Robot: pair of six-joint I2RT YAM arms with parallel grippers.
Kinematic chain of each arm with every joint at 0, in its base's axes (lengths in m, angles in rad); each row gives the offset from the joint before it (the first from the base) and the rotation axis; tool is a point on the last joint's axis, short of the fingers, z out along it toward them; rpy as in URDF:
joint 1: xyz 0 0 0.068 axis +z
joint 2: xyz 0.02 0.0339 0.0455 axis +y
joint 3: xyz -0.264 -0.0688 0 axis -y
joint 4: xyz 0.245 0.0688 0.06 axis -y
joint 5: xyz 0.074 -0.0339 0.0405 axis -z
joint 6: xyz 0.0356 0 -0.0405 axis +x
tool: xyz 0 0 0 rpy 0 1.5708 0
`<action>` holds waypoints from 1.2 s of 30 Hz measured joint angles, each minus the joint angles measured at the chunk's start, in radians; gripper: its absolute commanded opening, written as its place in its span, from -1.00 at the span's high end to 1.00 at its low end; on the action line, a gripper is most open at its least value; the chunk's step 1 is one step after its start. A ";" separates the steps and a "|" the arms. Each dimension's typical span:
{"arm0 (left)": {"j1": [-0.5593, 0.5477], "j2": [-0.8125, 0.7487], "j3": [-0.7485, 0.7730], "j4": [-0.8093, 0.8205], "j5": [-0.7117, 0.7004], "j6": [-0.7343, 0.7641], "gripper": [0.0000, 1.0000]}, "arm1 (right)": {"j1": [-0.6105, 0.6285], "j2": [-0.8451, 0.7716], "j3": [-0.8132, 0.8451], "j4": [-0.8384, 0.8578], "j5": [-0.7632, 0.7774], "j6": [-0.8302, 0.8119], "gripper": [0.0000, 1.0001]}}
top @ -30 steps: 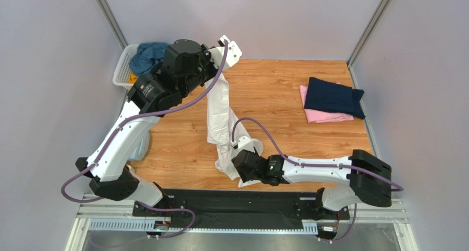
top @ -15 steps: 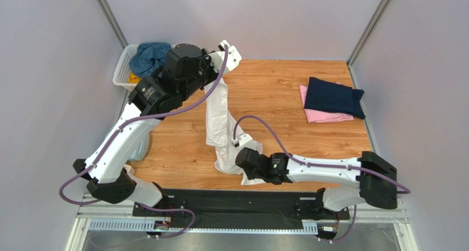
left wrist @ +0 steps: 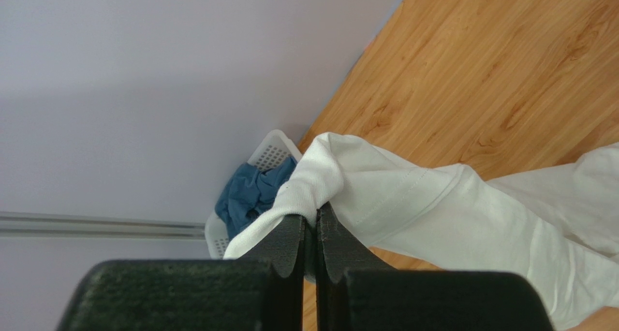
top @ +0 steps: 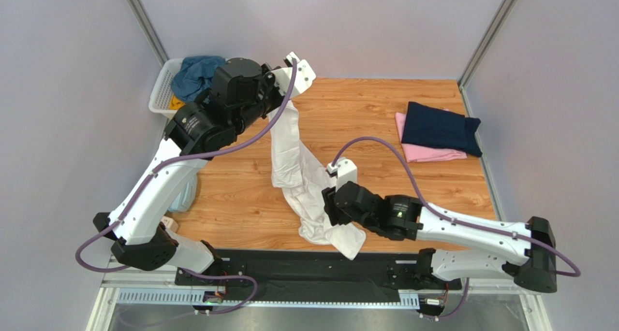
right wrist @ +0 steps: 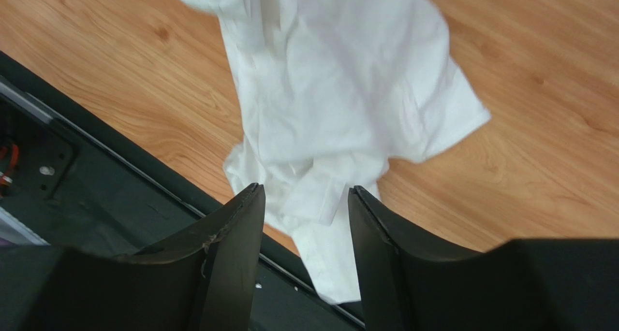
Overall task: Fold and stack the t-shirts
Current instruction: Flatten out the tshirt
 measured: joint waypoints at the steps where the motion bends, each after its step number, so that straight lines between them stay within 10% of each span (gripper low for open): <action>1: 0.000 -0.002 0.000 0.000 0.000 0.000 1.00 | 0.000 0.019 -0.010 -0.002 -0.006 0.005 -0.20; 10: 0.000 -0.015 0.004 0.000 0.000 -0.001 1.00 | 0.000 0.106 -0.065 -0.010 -0.074 0.032 -0.47; 36: 0.000 -0.055 -0.038 0.002 0.016 -0.023 1.00 | -0.219 0.396 0.011 0.231 -0.205 -0.092 0.03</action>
